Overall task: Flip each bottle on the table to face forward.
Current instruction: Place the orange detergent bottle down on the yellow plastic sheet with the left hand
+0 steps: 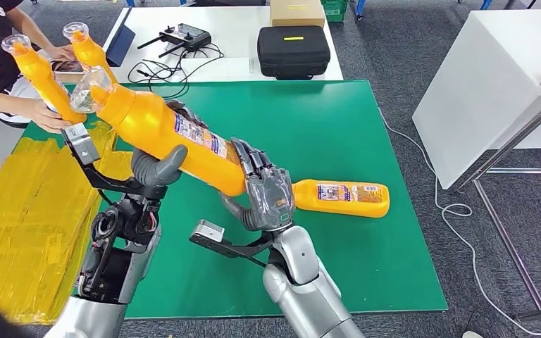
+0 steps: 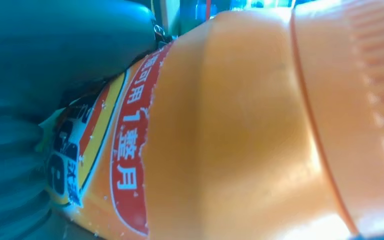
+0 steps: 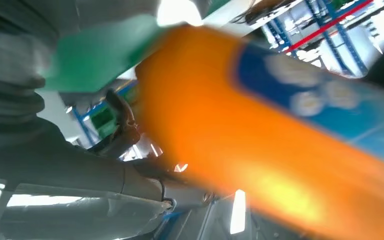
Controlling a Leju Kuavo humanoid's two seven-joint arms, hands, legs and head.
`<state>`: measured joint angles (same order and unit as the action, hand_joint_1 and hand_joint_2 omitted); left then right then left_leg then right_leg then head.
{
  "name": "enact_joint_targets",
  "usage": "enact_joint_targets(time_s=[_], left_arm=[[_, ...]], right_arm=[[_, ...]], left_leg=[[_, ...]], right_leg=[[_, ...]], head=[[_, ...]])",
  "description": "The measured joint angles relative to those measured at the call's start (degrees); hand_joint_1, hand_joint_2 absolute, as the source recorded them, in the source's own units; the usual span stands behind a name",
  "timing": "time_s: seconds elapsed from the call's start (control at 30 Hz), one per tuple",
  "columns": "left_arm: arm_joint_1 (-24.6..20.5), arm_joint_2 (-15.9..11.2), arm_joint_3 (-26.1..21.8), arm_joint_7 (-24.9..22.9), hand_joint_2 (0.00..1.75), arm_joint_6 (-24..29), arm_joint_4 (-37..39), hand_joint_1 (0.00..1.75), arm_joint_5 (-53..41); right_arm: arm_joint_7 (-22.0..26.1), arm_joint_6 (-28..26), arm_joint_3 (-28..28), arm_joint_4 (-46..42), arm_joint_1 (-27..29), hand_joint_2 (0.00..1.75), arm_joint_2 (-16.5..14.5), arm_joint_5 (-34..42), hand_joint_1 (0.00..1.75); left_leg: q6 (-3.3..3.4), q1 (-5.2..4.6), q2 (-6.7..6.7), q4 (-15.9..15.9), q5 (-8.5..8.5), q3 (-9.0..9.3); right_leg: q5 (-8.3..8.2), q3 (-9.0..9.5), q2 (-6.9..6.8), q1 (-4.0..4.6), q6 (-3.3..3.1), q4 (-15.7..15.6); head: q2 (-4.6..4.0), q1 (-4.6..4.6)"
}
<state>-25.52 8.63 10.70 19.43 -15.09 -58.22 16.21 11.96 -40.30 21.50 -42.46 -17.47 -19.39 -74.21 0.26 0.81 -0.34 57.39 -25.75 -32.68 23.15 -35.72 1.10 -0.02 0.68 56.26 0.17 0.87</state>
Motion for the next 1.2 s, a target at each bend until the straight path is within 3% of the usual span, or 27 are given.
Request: enact_joint_targets(time_s=[0.03,0.17,0.27,0.37,0.47,0.57,0.67,0.73,0.83,0.93,1.2], left_arm=[[-0.1,0.0,0.0,0.9,1.75,3.2,-0.3,1.75,-2.9],[-0.7,-0.4,0.1,4.0,1.75,20.7,-1.2,1.75,-20.3],[-2.0,-0.8,1.4,3.5,1.75,36.0,-0.8,1.75,-38.5],[-4.5,-1.7,3.4,-1.3,1.75,48.7,1.9,1.75,-58.0],[-7.0,-2.9,5.3,-11.1,1.75,54.2,5.8,1.75,-81.5],[-10.0,-4.1,7.5,-22.7,1.75,54.8,11.4,1.75,-99.6],[-13.7,-6.0,12.8,-32.6,1.75,52.6,18.4,1.75,-105.0],[-16.2,-7.3,17.2,-36.0,1.75,47.9,22.8,1.75,-105.6],[-20.4,-9.7,24.1,-37.1,1.75,37.2,29.5,1.75,-106.0],[-23.5,-12.0,27.1,-36.5,1.75,29.7,33.8,1.75,-106.0],[-28.0,-17.1,28.0,-35.1,1.75,19.2,39.7,1.75,-105.0]], right_arm=[[0.4,0.0,-0.8,-1.4,0.9,0.00,0.1,-0.6,0.00],[2.6,0.0,-5.6,-8.3,4.3,0.00,0.4,-1.4,0.00],[2.8,0.0,-9.5,-14.2,6.7,0.00,0.8,-2.0,0.00],[3.0,0.0,-12.7,-19.9,8.9,0.00,1.3,-1.9,0.00],[3.6,0.0,-14.9,-24.3,10.3,0.00,1.8,-1.4,0.00],[4.1,0.0,-16.0,-27.1,11.2,0.00,2.2,-0.9,0.00],[4.3,0.0,-16.4,-28.5,11.6,0.00,2.6,-0.8,0.00],[2.5,0.1,-16.4,-28.5,11.5,0.00,3.1,-1.6,0.00],[-7.1,3.4,-14.7,-27.4,10.7,0.00,5.3,-4.2,0.00],[-15.4,10.7,-12.4,-27.1,10.5,0.00,8.3,-6.3,0.00],[-19.2,19.7,-10.2,-28.1,10.8,0.00,13.1,-7.7,0.00]], left_leg=[[0.00,0.00,-0.01,0.0,0.00,-0.01],[0.00,0.01,-0.05,0.0,0.00,-0.02],[0.00,0.00,-0.08,0.0,0.00,-0.02],[0.00,-0.01,-0.12,0.0,0.00,-0.03],[0.00,-0.02,-0.08,0.0,0.00,-0.01],[0.00,-0.01,-0.04,0.0,0.00,0.01],[0.00,0.00,0.02,0.0,0.01,0.04],[-0.01,0.02,0.02,0.0,0.03,0.04],[-0.02,0.02,0.10,0.0,0.05,0.03],[-0.02,0.02,0.15,0.0,0.05,0.05],[-0.03,0.03,0.07,0.0,0.05,0.02]], right_leg=[[0.00,0.00,-0.01,0.00,0.00,0.0],[0.00,0.00,-0.03,0.01,0.00,0.0],[0.00,0.00,-0.03,0.00,0.00,0.0],[0.00,0.01,-0.03,-0.02,0.00,0.0],[0.00,0.01,-0.02,-0.02,0.00,0.0],[0.00,0.00,-0.01,-0.02,0.00,0.0],[-0.01,0.01,0.02,0.00,0.00,0.0],[-0.01,0.01,0.01,0.01,0.00,0.0],[-0.02,0.01,0.08,0.01,-0.01,0.1],[-0.03,0.00,0.15,0.00,-0.02,0.1],[-0.01,-0.04,0.11,0.02,-0.01,0.1]], head=[[0.00,-0.01],[0.01,0.01],[0.01,-0.01],[0.01,-0.01],[0.01,-0.01],[0.01,-0.01],[0.01,0.02],[0.01,0.01],[0.01,0.00],[0.01,-0.01],[0.01,0.01]])
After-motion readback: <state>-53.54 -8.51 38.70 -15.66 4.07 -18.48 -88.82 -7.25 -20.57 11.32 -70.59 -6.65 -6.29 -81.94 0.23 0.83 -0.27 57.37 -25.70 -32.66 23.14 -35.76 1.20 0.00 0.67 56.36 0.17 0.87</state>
